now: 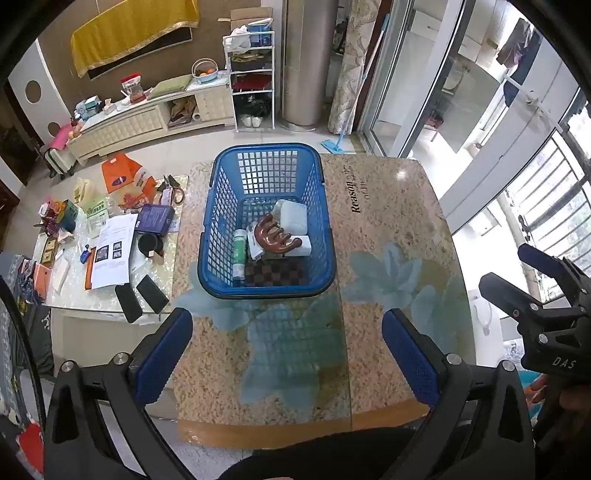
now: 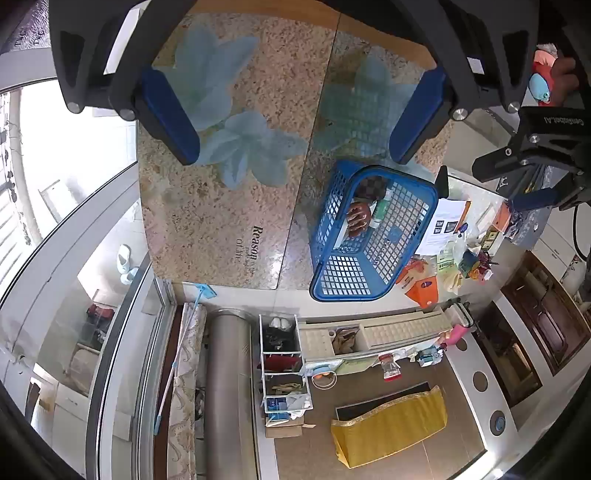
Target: Organize rigid objects
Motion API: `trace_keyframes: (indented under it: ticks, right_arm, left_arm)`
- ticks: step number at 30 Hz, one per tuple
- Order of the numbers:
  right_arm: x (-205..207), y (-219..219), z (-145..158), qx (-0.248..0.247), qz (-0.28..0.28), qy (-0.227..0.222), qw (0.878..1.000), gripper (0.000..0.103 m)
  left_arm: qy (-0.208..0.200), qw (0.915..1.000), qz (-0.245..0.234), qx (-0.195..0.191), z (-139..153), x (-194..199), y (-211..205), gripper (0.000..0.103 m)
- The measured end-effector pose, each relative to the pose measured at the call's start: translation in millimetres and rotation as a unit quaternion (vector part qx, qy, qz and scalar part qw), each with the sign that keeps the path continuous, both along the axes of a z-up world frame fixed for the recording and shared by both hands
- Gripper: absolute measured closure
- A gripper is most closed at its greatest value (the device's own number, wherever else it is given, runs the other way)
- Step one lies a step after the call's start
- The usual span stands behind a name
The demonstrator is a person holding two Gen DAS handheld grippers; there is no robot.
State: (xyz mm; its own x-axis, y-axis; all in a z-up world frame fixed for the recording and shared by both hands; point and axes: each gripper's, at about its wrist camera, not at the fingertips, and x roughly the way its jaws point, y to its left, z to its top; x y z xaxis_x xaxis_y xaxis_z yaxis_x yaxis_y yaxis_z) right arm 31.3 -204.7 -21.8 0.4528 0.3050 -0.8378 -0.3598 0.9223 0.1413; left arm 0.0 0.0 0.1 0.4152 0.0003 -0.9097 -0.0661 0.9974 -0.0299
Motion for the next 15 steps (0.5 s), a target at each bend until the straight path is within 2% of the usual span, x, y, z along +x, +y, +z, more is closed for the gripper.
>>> trace_keyframes:
  ticks: [15]
  right_arm:
    - [2.9, -3.0, -1.9, 0.002, -0.001, 0.003, 1.000, 0.000]
  left_arm:
    - [0.002, 1.0000, -0.001, -0.001, 0.0, 0.0, 0.1, 0.000]
